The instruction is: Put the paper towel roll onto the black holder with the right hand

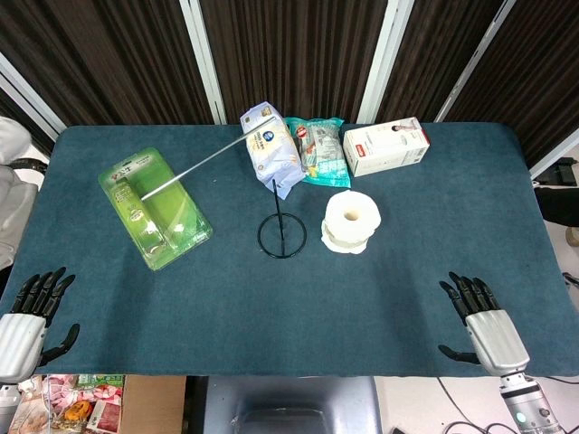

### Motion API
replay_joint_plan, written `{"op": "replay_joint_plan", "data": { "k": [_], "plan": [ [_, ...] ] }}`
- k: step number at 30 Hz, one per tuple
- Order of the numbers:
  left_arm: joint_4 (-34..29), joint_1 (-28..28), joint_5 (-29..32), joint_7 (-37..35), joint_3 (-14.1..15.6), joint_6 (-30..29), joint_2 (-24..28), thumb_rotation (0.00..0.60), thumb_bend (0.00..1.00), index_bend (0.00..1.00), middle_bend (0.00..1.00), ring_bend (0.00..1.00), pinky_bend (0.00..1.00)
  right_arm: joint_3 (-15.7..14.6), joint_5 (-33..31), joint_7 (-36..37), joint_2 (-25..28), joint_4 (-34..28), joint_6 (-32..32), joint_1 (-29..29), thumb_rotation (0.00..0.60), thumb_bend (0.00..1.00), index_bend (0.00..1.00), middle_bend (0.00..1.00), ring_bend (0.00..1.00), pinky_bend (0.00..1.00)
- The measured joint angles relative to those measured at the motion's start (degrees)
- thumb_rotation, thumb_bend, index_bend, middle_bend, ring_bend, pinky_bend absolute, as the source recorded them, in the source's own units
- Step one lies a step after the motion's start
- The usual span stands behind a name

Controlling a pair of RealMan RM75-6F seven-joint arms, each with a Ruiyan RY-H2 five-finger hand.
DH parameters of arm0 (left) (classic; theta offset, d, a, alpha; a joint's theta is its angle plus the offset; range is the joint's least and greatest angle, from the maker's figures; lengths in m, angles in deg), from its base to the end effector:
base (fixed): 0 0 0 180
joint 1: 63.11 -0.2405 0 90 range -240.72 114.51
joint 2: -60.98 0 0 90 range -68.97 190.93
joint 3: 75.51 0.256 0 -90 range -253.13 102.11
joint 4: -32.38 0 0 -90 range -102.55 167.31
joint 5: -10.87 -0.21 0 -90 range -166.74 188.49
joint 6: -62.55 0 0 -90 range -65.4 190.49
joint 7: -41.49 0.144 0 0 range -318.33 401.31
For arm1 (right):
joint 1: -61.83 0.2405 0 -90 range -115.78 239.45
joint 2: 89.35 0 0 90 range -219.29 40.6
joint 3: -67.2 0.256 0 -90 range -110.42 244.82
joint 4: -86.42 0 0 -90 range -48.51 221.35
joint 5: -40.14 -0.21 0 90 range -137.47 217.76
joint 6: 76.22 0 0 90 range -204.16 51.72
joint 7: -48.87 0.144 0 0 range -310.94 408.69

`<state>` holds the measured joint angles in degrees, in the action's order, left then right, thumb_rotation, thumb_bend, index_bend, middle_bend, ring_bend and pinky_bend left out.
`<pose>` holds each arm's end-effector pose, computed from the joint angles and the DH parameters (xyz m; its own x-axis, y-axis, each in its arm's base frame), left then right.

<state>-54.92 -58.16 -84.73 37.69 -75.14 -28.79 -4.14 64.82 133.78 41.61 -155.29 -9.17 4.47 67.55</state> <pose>-0.3024 0.1687 0.1577 0.3990 -0.0449 0.9158 0.8991 -0.1770 -0.4004 -0.2868 -0.1615 0.1155 0.4536 -0.1485 0.8788 -0.8868 -0.1737 0.4283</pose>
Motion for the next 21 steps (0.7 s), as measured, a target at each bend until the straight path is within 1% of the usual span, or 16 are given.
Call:
{"op": "replay_joint_plan", "data": {
  "k": [4, 7, 11, 14, 18, 21],
  "plan": [
    [-0.11, 0.04, 0.12, -0.08, -0.05, 0.09, 0.03, 0.6, 0.41, 0.0, 0.0, 0.0, 0.05, 0.61, 0.32, 1.5, -0.76, 1.12, 0.36, 0.45, 0.6, 0.18, 0.0, 0.0, 0.0, 0.0],
    [-0.05, 0.11, 0.38, -0.35, -0.07, 0.38, 0.17, 0.6, 0.41, 0.0, 0.0, 0.0, 0.05, 1.7, 0.29, 4.33, -1.81, 2.79, 0.36, 1.37, 0.6, 0.18, 0.0, 0.0, 0.0, 0.0],
    [0.28, 0.06, 0.73, -0.88, -0.32, 0.12, 0.13, 0.6, 0.41, 0.0, 0.0, 0.0, 0.05, 4.92, -1.25, 11.12, -3.66, 5.88, -1.33, 4.46, 0.6, 0.18, 0.0, 0.0, 0.0, 0.0],
    [0.29, 0.04, 0.84, -0.86, -0.38, 0.12, 0.09, 0.6, 0.41, 0.0, 0.0, 0.0, 0.05, 8.68, -3.77, 16.63, -5.2, 8.83, -5.3, 8.86, 0.6, 0.18, 0.0, 0.0, 0.0, 0.0],
    [0.26, 0.01, 0.95, -0.35, -0.4, 0.16, -0.01, 0.6, 0.41, 0.0, 0.0, 0.0, 0.05, 11.21, -6.35, 20.34, -6.1, 10.46, -9.79, 12.24, 0.6, 0.17, 0.0, 0.0, 0.0, 0.0],
    [0.37, 0.24, 1.43, -0.04, -0.47, 1.0, -0.16, 0.6, 0.41, 0.0, 0.0, 0.0, 0.05, 13.75, -9.61, 23.24, -6.76, 11.98, -16.16, 16.37, 0.6, 0.16, 0.0, 0.0, 0.0, 0.0]
  ]
}}
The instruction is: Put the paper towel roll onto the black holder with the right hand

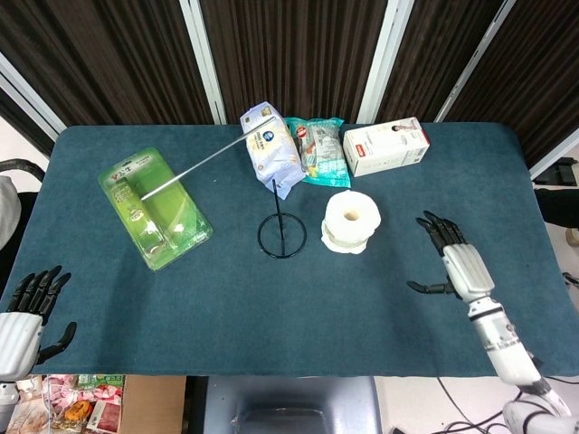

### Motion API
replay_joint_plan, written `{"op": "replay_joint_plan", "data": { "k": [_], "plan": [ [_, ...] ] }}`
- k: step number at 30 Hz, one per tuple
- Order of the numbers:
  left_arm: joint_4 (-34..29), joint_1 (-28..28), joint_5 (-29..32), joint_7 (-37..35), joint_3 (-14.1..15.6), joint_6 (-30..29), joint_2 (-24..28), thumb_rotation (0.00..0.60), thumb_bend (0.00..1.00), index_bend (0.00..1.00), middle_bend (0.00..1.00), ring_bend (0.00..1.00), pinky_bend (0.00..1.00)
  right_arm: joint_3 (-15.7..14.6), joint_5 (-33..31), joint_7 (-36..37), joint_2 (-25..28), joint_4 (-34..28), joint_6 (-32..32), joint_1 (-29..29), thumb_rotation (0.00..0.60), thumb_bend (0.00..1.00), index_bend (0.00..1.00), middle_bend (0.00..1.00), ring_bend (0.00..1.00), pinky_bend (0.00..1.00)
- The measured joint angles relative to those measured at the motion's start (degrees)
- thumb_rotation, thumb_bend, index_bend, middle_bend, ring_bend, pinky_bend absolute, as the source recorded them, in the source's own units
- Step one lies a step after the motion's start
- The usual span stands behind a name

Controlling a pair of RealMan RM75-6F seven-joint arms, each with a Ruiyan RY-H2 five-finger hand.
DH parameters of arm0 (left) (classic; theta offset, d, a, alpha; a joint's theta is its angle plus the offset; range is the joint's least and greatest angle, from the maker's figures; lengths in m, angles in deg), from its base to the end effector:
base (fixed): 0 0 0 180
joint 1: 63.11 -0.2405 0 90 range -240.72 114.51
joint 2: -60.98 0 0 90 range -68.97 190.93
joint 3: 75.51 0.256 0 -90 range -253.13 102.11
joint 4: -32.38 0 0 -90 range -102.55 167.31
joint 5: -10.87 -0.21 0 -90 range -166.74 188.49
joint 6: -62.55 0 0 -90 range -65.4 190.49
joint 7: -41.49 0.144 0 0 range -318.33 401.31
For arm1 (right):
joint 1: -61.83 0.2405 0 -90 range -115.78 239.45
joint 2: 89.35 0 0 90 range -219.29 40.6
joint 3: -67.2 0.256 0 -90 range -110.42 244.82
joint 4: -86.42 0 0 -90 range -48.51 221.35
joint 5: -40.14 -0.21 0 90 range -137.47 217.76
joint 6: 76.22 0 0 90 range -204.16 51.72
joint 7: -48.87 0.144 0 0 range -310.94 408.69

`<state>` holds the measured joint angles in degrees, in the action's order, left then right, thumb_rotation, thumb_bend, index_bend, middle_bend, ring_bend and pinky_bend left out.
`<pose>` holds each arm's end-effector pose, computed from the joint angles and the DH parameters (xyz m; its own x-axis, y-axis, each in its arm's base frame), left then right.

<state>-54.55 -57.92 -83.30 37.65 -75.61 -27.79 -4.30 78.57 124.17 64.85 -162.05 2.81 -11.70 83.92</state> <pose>-0.3063 0.1724 0.1579 0.4038 -0.0395 0.9140 0.9011 -0.1551 -0.4048 -0.2631 -0.3008 0.1024 0.1447 -0.1552 0.9772 -0.9742 -0.1952 0.1133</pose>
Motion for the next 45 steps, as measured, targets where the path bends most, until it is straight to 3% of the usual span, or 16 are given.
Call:
{"op": "replay_joint_plan", "data": {
  "k": [8, 14, 30, 42, 45],
  "plan": [
    [-0.28, 0.45, 0.93, 1.12, -0.34, 1.03, -0.26, 0.6, 0.41, 0.0, 0.0, 0.0, 0.05, 6.95, -15.53, 4.49, -2.79, 8.46, -21.89, 13.25, 0.6, 0.15, 0.0, 0.0, 0.0, 0.0],
    [-0.32, 0.47, 1.16, 1.28, -0.43, 1.12, -0.32, 0.6, 0.42, 0.0, 0.0, 0.0, 0.05, 8.76, -23.06, 3.65, -5.03, 13.99, -31.24, 20.57, 0.6, 0.15, 0.0, 0.0, 0.0, 0.0],
    [-0.11, 0.29, 0.94, 0.74, -0.5, 0.43, -0.21, 0.6, 0.41, 0.0, 0.0, 0.0, 0.05, 7.45, -25.73, 3.18, -5.33, 13.6, -34.76, 22.39, 0.6, 0.15, 0.0, 0.0, 0.0, 0.0],
    [-0.23, 0.4, 1.2, 1.11, -0.56, 0.79, -0.29, 0.6, 0.41, 0.0, 0.0, 0.0, 0.05, 6.77, -25.24, 3.66, -8.83, 16.42, -35.18, 23.99, 0.6, 0.15, 0.0, 0.0, 0.0, 0.0],
    [-0.18, 0.39, 1.21, 1.13, -0.52, 0.82, -0.32, 0.6, 0.41, 0.0, 0.0, 0.0, 0.05, 6.72, -26.01, 3.39, -9.5, 17.0, -35.35, 24.48, 0.6, 0.15, 0.13, 0.13, 0.06, 0.0]
  ]
}}
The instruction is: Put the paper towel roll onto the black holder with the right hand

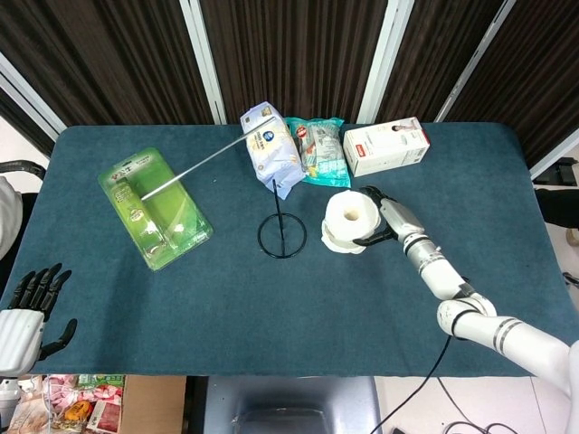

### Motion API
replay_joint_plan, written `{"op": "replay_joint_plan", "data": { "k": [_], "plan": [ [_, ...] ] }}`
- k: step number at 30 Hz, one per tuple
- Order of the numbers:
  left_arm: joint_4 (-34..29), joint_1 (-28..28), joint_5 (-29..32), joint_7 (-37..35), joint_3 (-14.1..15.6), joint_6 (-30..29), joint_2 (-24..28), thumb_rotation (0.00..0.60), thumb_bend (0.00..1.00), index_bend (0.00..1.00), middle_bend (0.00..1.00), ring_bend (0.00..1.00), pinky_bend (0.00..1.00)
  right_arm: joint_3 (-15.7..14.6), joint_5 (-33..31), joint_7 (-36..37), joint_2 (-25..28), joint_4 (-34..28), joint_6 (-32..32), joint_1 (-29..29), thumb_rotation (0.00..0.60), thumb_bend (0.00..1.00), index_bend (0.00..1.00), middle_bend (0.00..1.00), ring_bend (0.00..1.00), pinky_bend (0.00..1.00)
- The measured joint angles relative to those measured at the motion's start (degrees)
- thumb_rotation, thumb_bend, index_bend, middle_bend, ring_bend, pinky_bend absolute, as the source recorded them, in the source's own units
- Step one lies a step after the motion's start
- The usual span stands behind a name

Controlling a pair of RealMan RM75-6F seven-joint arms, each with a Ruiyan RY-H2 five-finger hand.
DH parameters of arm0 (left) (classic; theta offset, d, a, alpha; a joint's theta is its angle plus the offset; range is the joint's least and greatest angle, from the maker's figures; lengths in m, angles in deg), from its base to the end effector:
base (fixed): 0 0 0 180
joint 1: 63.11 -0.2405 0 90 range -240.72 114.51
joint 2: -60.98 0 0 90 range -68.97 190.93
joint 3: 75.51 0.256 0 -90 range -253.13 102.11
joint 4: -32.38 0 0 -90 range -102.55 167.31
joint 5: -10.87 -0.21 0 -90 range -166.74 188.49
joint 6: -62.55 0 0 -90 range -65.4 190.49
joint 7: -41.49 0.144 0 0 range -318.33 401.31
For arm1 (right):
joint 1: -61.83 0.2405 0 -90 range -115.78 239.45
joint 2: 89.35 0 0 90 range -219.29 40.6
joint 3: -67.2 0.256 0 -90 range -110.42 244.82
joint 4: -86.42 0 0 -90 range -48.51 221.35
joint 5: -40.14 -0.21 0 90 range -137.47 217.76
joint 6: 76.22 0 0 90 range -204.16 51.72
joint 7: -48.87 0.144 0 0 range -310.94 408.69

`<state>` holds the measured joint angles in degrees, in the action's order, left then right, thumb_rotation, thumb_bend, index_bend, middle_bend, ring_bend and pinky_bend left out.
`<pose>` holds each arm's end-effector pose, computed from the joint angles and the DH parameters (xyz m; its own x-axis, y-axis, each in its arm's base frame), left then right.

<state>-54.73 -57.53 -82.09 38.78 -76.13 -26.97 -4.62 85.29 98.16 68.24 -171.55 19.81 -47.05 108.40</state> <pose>-0.3070 0.1768 0.1566 0.4144 -0.0405 0.9092 0.8987 -0.1392 -0.4159 -0.2054 -0.4318 0.0400 -0.0447 -0.4512 0.8913 -0.9990 0.0242 -0.0379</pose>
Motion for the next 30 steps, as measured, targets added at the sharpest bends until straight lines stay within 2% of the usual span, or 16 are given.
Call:
{"op": "replay_joint_plan", "data": {
  "k": [2, 8, 10, 12, 19, 24, 30],
  "plan": [
    [0.04, 0.03, 0.02, 0.01, 0.02, 0.1, -0.01, 0.6, 0.41, 0.0, 0.0, 0.0, 0.05, -0.09, -0.68, -0.43, -0.41, 0.26, -0.41, 0.48, 0.6, 0.15, 0.24, 0.23, 0.15, 0.02],
    [-0.19, -0.06, 0.02, 0.14, 0.02, -0.07, 0.06, 0.6, 0.41, 0.0, 0.0, 0.0, 0.05, -0.09, -1.65, -2.03, -2.09, 0.89, 1.62, 1.0, 0.6, 0.17, 0.59, 0.52, 0.47, 0.17],
    [-0.15, -0.04, 0.06, 0.09, 0.02, 0.0, 0.06, 0.6, 0.41, 0.0, 0.0, 0.0, 0.05, -0.13, -2.04, -2.85, -2.46, 1.09, 2.31, 1.11, 0.6, 0.2, 0.69, 0.6, 0.56, 0.21],
    [-0.17, -0.08, -0.08, 0.11, 0.06, -0.14, 0.1, 0.6, 0.41, 0.0, 0.0, 0.0, 0.05, -0.05, -2.43, -3.51, -2.69, 1.07, 3.47, 1.09, 0.6, 0.22, 0.75, 0.65, 0.6, 0.25],
    [-0.25, -0.23, -0.54, -0.07, 0.27, -0.51, 0.23, 0.6, 0.41, 0.0, 0.0, 0.0, 0.05, 2.4, -0.65, -1.47, -1.48, -3.44, 11.4, -1.05, 0.6, 0.23, 0.78, 0.67, 0.62, 0.29],
    [-0.06, 0.02, -0.7, -0.13, 0.19, -0.35, -0.1, 0.6, 0.41, 0.0, 0.0, 0.0, 0.05, 6.02, 2.84, 2.72, 2.84, -11.73, 17.88, -3.48, 0.6, 0.23, 0.78, 0.67, 0.62, 0.3],
    [-0.27, 0.08, -1.23, 0.21, 0.44, -0.33, -0.17, 0.6, 0.41, 0.0, 0.0, 0.0, 0.05, 11.08, 3.68, 4.52, 10.94, -25.43, 21.39, -5.12, 0.6, 0.23, 0.78, 0.67, 0.62, 0.31]
  ]
}}
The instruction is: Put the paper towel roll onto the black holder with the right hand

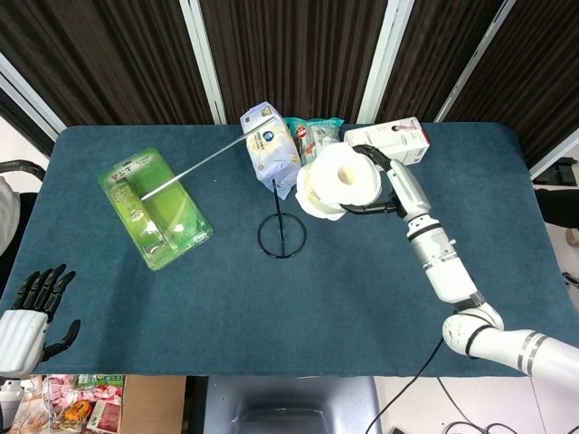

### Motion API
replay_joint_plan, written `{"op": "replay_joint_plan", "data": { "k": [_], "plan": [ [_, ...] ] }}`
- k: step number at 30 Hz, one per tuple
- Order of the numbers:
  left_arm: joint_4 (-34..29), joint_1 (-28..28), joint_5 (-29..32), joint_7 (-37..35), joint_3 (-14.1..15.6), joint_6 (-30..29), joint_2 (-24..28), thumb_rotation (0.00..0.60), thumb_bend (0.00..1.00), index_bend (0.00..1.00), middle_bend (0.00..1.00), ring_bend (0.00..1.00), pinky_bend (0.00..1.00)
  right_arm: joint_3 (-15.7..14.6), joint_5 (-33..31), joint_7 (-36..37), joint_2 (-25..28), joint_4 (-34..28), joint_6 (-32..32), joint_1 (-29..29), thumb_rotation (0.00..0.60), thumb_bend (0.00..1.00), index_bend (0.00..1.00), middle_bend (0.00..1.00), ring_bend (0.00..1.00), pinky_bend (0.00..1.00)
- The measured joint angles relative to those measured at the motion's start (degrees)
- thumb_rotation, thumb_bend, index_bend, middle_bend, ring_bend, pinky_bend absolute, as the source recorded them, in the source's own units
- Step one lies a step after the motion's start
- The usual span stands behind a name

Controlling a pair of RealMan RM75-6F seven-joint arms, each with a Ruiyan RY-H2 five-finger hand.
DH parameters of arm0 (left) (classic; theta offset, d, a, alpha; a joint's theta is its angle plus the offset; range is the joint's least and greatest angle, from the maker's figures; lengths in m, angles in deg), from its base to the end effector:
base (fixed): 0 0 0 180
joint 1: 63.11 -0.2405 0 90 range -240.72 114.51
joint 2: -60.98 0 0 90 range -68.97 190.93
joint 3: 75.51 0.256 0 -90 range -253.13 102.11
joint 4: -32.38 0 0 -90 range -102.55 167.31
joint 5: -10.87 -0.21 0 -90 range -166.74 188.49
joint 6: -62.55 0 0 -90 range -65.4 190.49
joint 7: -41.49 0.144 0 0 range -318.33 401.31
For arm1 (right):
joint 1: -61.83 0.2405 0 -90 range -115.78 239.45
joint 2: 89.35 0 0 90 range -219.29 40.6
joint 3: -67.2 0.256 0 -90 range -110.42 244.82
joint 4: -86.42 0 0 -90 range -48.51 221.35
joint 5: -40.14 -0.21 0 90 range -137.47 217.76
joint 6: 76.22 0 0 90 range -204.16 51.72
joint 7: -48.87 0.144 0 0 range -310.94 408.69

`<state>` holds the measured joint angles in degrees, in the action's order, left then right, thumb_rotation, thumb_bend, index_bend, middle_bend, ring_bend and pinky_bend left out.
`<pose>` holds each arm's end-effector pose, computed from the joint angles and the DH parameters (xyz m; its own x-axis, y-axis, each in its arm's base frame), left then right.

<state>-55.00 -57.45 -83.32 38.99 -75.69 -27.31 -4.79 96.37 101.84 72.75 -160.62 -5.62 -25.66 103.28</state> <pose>-0.3031 0.1750 0.1535 0.4108 -0.0382 0.9109 0.8970 -0.1621 -0.4113 -0.1093 -0.4078 0.1307 -0.3207 -0.2112 0.9233 -0.8977 -0.2430 -0.3674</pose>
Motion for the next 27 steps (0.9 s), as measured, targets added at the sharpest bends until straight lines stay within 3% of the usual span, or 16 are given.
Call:
{"op": "replay_joint_plan", "data": {
  "k": [5, 10, 20, 27],
  "plan": [
    [-0.33, -0.07, -0.14, 0.42, 0.16, 0.0, -0.02, 0.6, 0.41, 0.0, 0.0, 0.0, 0.05, 4.41, -3.46, -3.36, 6.1, -10.81, 2.13, 0.35, 0.6, 0.23, 0.78, 0.67, 0.62, 0.33],
    [-0.05, 0.12, 0.4, -0.14, 0.0, 0.53, 0.09, 0.6, 0.41, 0.0, 0.0, 0.0, 0.05, 6.49, -10.3, -8.73, 8.69, -15.34, 3.41, 2.5, 0.6, 0.23, 0.78, 0.67, 0.62, 0.33],
    [-0.03, 0.32, 0.78, 0.14, -0.32, 0.66, 0.0, 0.6, 0.41, 0.0, 0.0, 0.0, 0.05, 5.29, -22.95, -19.25, 5.22, -14.93, 5.42, 11.19, 0.6, 0.23, 0.78, 0.67, 0.62, 0.34],
    [-0.54, 0.41, 1.19, 1.02, -0.52, 0.87, -0.12, 0.6, 0.41, 0.0, 0.0, 0.0, 0.05, 3.05, -27.63, -24.58, 1.37, -13.16, 6.63, 15.43, 0.6, 0.23, 0.78, 0.67, 0.62, 0.34]
  ]
}}
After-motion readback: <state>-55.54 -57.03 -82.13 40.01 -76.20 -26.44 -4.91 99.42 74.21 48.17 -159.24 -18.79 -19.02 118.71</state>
